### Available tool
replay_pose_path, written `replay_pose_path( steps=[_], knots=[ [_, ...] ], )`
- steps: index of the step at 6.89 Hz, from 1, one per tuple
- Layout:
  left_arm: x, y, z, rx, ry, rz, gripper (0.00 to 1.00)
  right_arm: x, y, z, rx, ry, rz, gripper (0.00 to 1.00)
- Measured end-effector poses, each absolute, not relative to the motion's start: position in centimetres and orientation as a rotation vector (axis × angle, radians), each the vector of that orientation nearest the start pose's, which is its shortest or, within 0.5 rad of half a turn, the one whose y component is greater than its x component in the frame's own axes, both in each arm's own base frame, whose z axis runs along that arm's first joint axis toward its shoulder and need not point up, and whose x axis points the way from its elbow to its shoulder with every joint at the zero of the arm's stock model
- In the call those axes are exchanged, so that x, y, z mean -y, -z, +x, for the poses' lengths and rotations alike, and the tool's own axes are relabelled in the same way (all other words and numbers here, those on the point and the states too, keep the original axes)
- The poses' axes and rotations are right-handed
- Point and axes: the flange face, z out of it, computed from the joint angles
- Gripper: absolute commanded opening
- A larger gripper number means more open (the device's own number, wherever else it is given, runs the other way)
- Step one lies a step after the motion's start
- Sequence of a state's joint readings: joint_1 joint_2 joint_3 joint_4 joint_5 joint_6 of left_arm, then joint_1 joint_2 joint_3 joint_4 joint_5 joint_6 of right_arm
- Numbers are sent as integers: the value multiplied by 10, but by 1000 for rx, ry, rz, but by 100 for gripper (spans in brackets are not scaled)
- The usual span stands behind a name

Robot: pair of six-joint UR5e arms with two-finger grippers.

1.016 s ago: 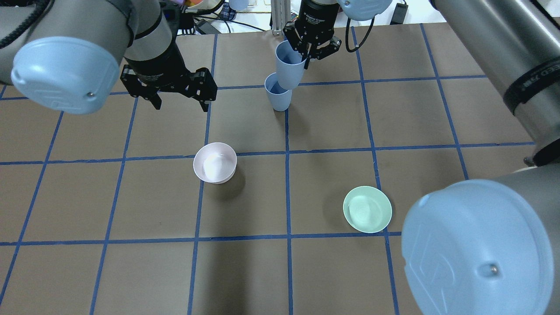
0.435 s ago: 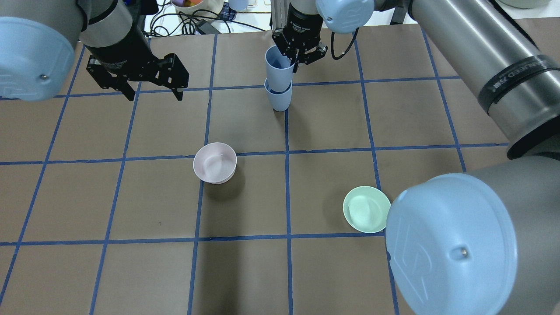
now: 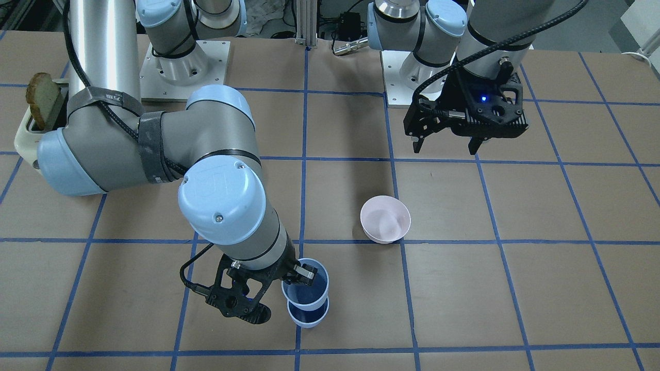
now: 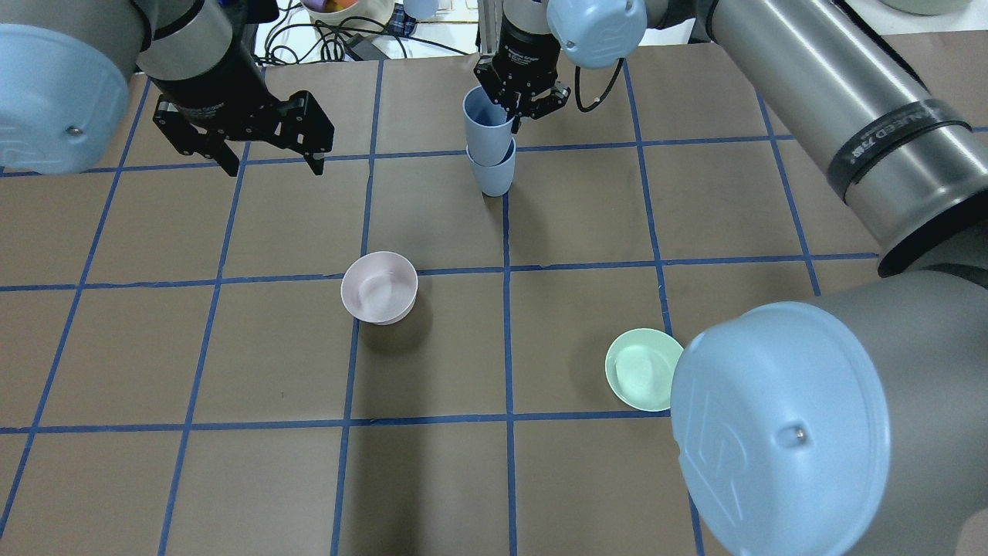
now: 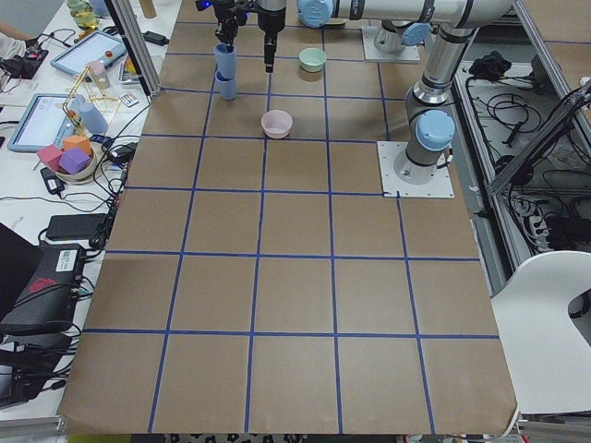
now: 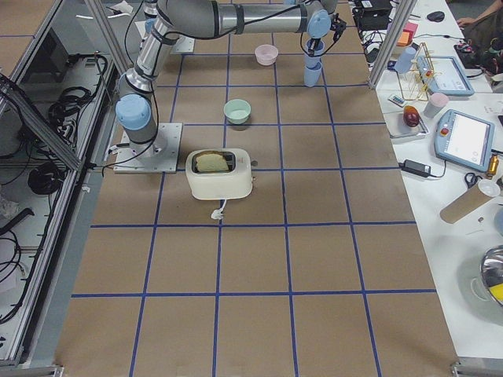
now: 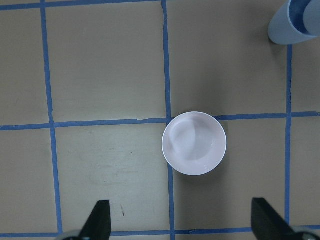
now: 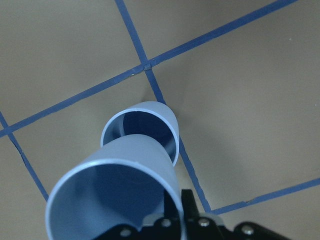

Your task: Stack blue cups with both arms

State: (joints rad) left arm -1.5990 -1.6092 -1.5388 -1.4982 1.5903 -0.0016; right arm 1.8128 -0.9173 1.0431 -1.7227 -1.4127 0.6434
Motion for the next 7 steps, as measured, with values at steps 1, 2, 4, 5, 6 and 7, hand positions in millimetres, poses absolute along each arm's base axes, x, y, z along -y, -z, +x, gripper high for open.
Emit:
replay_pose_path(
  steps=[1, 2, 4, 5, 6, 7],
  knots=[
    [510, -493, -145, -3120, 108, 39, 100, 695, -350, 325, -2928, -60, 592, 92],
    [510, -494, -145, -3120, 111, 37, 100, 696, -349, 325, -2932, -54, 595, 100],
    [510, -494, -144, -3119, 113, 35, 100, 696, -351, 320, -2972, -24, 604, 100],
    [510, -494, -144, -3119, 112, 35, 100, 694, -358, 317, -2981, -13, 600, 100],
    [510, -494, -144, -3119, 112, 35, 100, 691, -371, 309, -2991, 4, 554, 100],
    [510, -494, -144, -3119, 111, 35, 100, 688, -385, 295, -3009, 11, 464, 100]
  ],
)
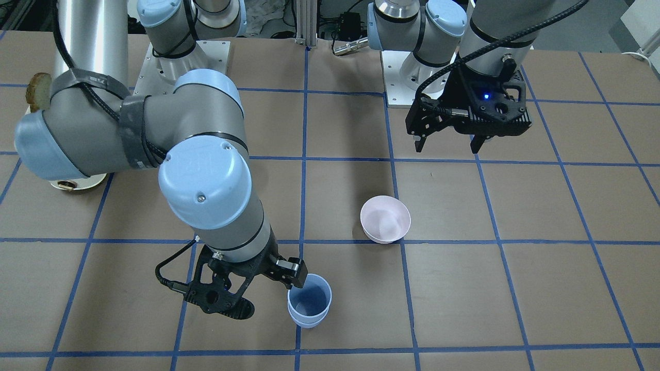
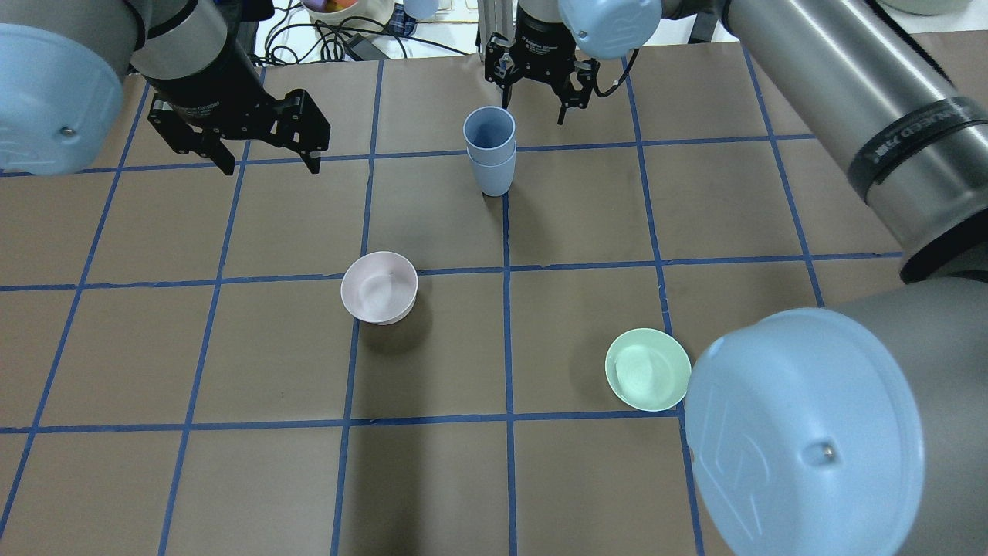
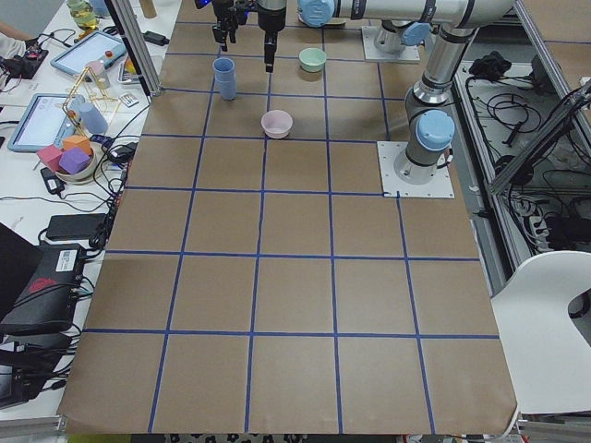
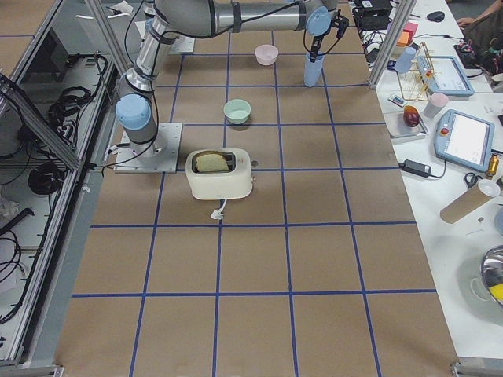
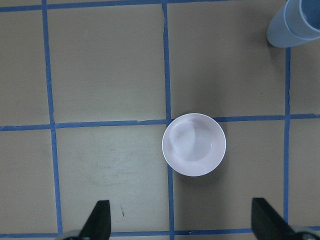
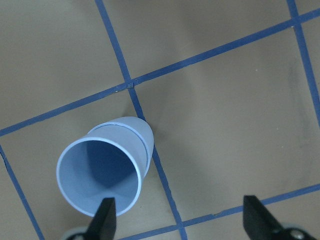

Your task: Stack blue cups with both arms

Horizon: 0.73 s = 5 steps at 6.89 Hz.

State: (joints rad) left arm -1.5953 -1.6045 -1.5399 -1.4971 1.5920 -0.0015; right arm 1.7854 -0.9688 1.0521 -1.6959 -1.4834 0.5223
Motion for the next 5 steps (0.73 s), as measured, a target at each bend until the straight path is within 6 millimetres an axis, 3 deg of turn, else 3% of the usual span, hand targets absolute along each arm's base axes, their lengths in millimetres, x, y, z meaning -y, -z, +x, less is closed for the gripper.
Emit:
replay_pose_path(
  steps=[3, 5],
  knots=[
    [510, -492, -144, -3125, 104, 38, 100, 668, -425, 223, -3092, -61, 219, 100],
    [515, -488, -146, -3166, 92, 53, 100, 628, -434, 174, -3137, -94, 96, 100]
  ],
)
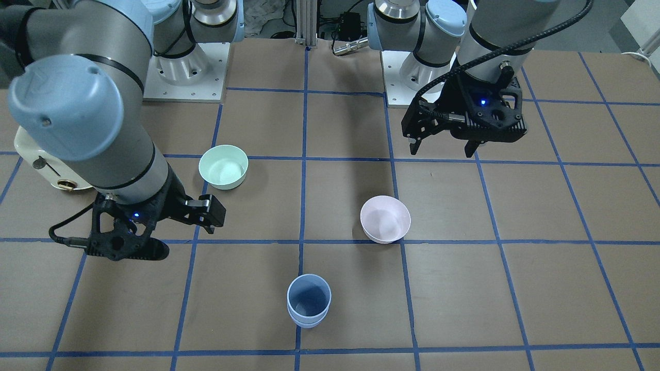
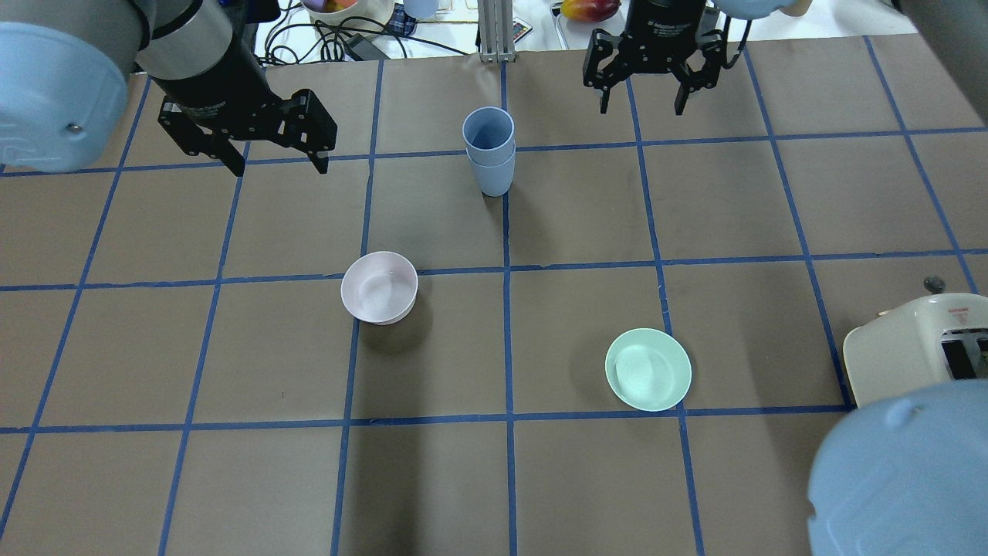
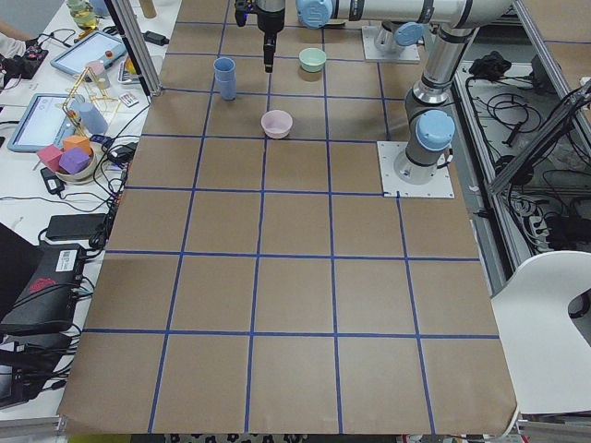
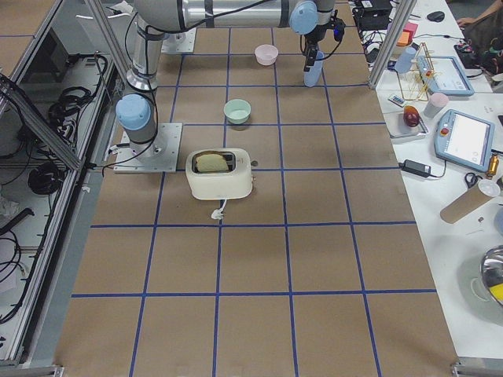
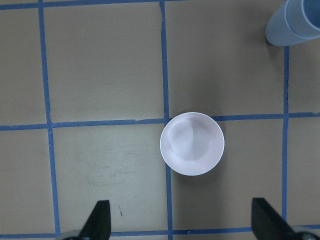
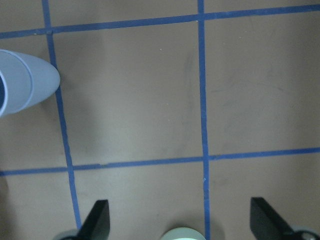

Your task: Stack blue cups with both arms

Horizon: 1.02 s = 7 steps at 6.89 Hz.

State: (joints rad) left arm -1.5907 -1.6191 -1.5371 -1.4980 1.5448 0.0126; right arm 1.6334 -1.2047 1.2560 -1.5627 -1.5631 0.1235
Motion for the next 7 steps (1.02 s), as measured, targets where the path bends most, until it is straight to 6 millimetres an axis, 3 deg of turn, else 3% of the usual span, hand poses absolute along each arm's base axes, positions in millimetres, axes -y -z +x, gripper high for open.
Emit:
replay_pose_path(
  steps=[2, 4, 7],
  knots=[
    [516, -488, -147, -3171, 93, 77, 100, 576, -443, 134, -3174, -95, 93, 100],
    [514, -491, -146, -3161, 103, 83, 100, 538, -441, 128, -3184, -117, 115, 100],
    [512, -493, -146, -3160, 109, 84, 100, 529, -445, 132, -3146, -112, 133, 100]
  ],
)
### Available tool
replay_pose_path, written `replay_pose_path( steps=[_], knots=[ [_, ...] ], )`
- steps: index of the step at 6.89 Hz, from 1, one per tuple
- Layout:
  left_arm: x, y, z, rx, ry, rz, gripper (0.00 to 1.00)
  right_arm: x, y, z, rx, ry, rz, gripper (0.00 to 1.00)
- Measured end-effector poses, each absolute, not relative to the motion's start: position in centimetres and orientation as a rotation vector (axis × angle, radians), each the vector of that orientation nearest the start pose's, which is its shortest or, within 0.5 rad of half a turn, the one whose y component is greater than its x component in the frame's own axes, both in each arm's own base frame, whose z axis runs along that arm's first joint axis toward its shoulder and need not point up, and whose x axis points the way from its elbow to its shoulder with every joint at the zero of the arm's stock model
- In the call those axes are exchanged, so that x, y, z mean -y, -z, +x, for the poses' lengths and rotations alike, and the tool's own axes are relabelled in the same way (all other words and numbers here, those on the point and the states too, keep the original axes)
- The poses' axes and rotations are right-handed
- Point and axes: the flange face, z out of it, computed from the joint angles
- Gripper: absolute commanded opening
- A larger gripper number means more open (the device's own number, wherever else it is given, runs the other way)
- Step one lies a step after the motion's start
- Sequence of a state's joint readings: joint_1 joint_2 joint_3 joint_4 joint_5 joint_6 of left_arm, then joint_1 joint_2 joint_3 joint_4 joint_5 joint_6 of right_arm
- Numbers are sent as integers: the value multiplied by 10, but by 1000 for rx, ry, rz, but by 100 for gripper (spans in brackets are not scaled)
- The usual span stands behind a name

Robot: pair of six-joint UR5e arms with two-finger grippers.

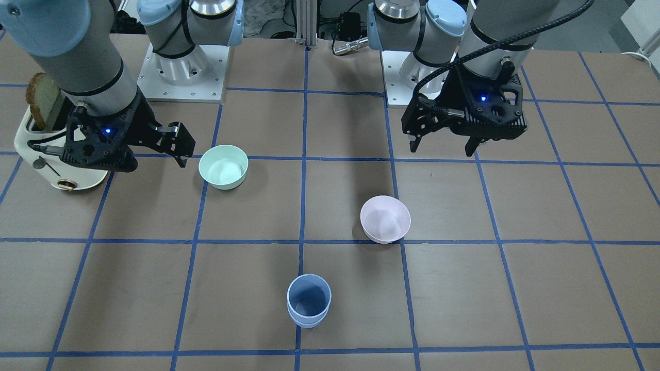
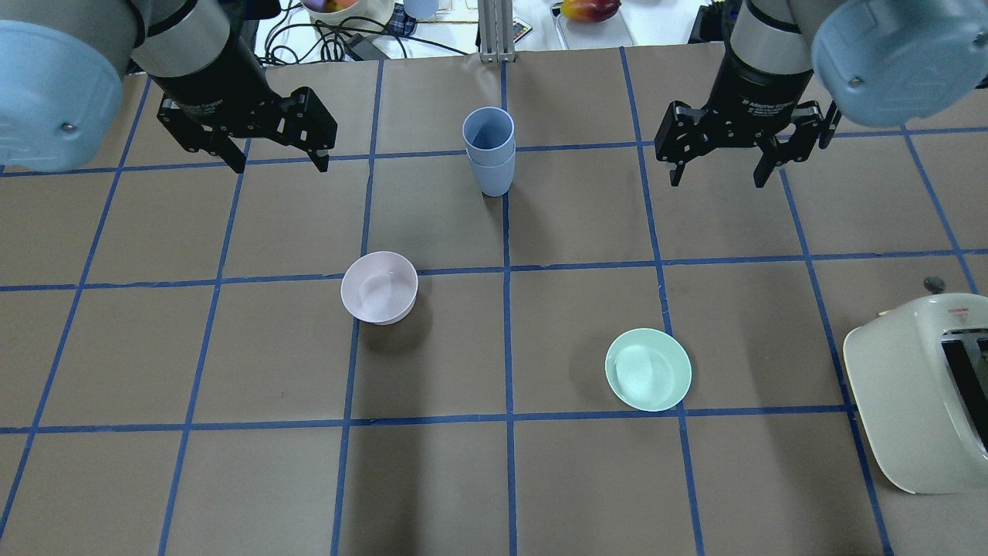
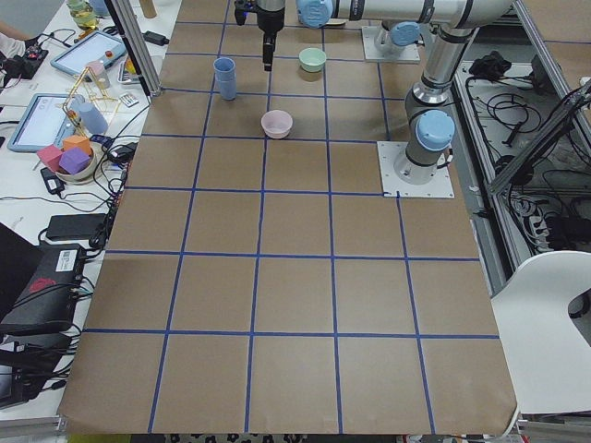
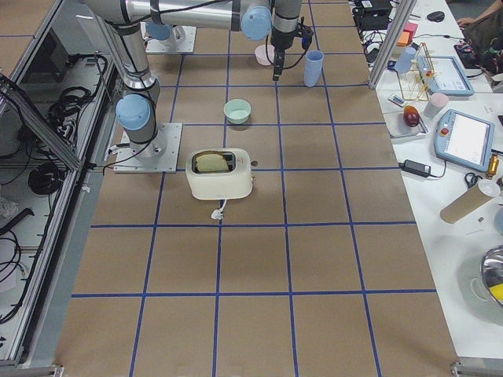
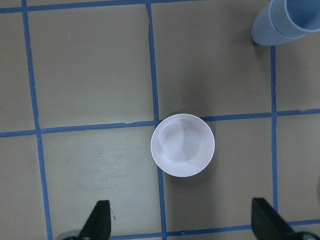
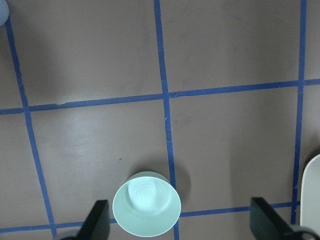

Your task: Stack blue cups with both arms

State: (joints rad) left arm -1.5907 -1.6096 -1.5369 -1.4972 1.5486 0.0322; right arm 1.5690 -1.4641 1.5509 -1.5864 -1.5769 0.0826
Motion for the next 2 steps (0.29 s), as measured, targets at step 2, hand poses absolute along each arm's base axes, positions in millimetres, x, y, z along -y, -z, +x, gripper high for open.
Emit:
replay_pose_path(
  steps=[2],
  knots=[
    [512, -493, -146, -3159, 109, 83, 100, 529, -447, 131, -3151, -106, 133, 100]
  ],
)
